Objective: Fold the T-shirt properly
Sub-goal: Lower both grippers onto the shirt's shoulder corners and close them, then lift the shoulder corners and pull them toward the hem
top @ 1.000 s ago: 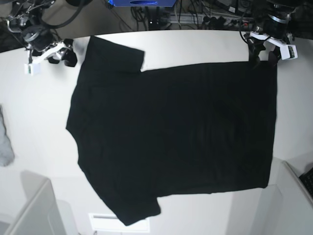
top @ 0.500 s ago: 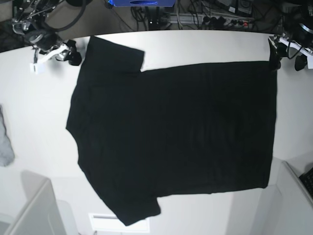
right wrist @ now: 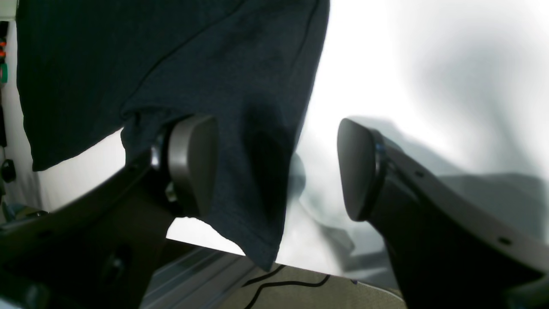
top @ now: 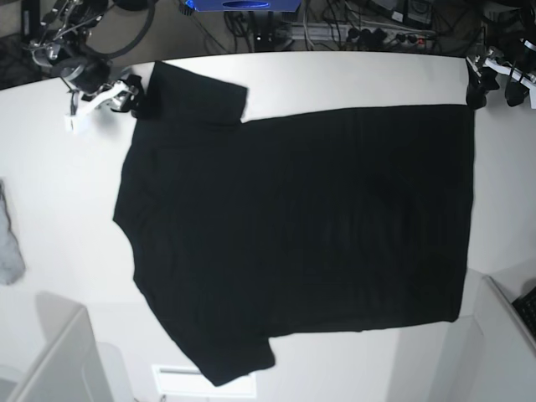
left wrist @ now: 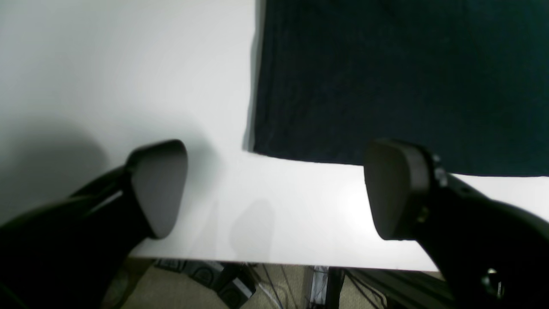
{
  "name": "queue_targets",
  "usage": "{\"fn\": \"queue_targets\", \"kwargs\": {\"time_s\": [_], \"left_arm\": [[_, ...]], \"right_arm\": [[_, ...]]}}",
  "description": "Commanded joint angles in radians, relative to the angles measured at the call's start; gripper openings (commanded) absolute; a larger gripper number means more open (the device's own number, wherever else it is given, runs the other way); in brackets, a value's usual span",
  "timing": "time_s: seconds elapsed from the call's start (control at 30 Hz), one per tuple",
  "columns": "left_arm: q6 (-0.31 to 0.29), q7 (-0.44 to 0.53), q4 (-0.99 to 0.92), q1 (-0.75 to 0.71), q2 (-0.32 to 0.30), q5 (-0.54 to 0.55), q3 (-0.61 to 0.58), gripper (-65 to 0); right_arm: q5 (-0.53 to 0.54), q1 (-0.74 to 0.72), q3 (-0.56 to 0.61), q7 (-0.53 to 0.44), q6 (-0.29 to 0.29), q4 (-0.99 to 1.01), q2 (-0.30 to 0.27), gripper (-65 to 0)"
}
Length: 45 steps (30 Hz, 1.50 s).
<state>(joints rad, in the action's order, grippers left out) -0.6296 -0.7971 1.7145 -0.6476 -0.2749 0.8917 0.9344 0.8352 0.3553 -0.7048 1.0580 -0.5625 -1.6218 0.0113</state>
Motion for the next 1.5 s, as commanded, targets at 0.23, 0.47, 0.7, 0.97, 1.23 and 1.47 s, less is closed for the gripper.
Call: {"fn": "queue_targets", "kwargs": {"time_s": [0.23, 0.47, 0.7, 0.97, 1.23, 1.47], "left_arm": [[-0.003, 0.021, 0.014, -0.005, -0.016, 0.017, 0.007, -2.6], [-0.006, 0.015, 0.012, 0.044, -0.010, -0.079, 0.007, -2.6], [-0.008, 0.015, -0.070, 0.071, -0.008, -0.081, -0.056, -2.6], [-0.008, 0.017, -0.140, 0.099, -0.002, -0.082, -0.067, -2.6], [-0.008, 0.015, -0.267, 0.171, -0.002, -0.081, -0.070, -2.6], [-0.005, 0.015, -0.310, 0.217, -0.002, -0.081, -0.173, -2.8]], "right_arm": [[-0.015, 0.047, 0.110, 0.012, -0.003, -0.007, -0.007, -25.2], [-0.015, 0.040, 0.116, 0.012, -0.003, -0.004, -0.007, -25.4], [-0.015, 0.035, 0.116, 0.015, -0.003, -0.004, -0.007, -36.0], [-0.015, 0.034, 0.115, 0.014, 0.002, -0.002, -0.007, -65.0], [-0.015, 0.034, 0.115, 0.018, 0.002, -0.002, -0.007, -65.0], [-0.015, 0.034, 0.115, 0.018, 0.002, -0.002, -0.007, -65.0]]}}
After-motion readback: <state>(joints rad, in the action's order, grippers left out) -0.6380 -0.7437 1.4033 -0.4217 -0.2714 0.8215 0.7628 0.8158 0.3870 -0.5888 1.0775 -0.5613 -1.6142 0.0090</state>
